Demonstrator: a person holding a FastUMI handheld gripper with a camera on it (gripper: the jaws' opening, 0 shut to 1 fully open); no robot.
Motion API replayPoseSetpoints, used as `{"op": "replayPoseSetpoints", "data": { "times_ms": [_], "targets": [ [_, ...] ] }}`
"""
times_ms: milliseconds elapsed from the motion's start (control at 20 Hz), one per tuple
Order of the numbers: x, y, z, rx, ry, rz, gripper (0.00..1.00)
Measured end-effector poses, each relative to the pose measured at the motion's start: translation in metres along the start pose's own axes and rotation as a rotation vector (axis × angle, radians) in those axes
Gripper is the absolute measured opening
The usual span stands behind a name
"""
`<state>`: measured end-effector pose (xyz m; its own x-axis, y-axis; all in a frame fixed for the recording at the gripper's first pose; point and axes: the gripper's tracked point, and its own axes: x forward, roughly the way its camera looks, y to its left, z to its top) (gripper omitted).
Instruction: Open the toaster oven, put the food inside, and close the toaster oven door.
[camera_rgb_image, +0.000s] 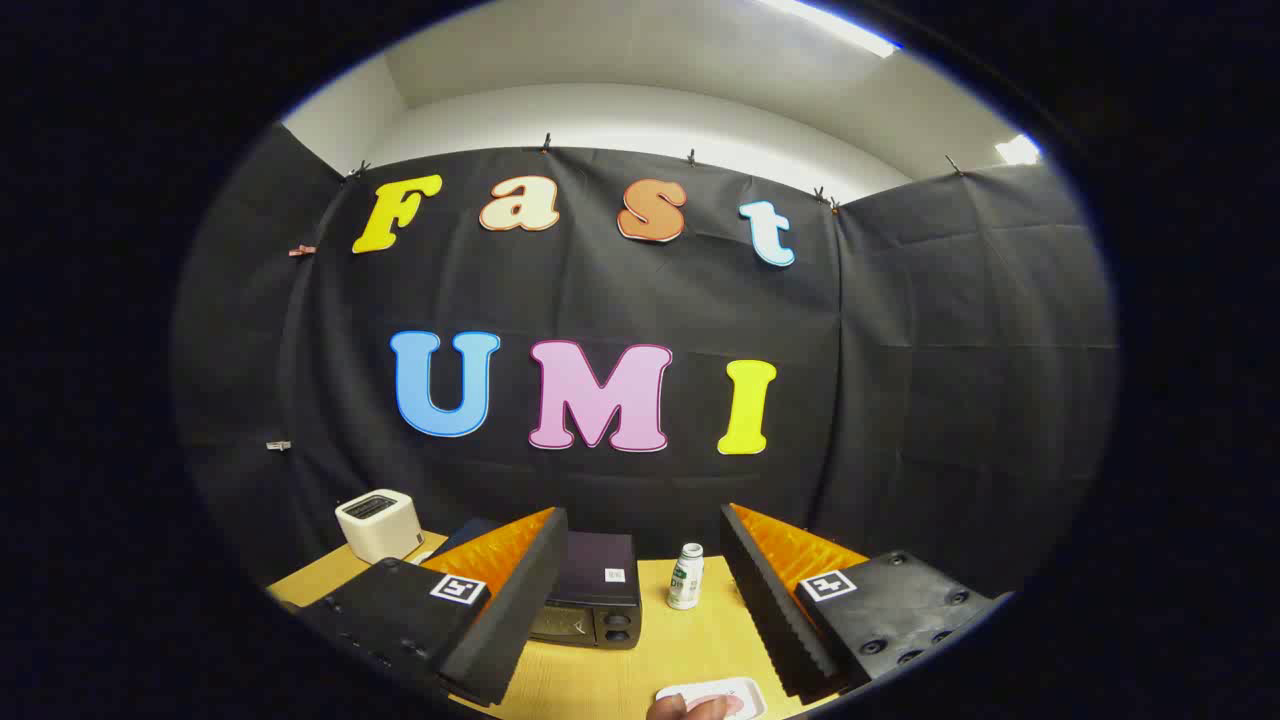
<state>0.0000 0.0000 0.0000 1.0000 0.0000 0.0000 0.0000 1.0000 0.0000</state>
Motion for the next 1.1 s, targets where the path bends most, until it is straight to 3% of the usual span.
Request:
{"op": "replayPoseSetpoints", "data": {
  "times_ms": [250,500,650,1100],
  "targets": [
    [-0.003,0.007,0.004,0.014,-0.024,0.020,0.97],
    [-0.003,0.019,-0.015,0.034,0.047,0.050,0.98],
    [0.000,0.011,-0.023,0.030,0.074,0.027,0.98],
    [0.017,0.066,-0.043,0.078,0.073,0.089,0.99]
  ]
}}
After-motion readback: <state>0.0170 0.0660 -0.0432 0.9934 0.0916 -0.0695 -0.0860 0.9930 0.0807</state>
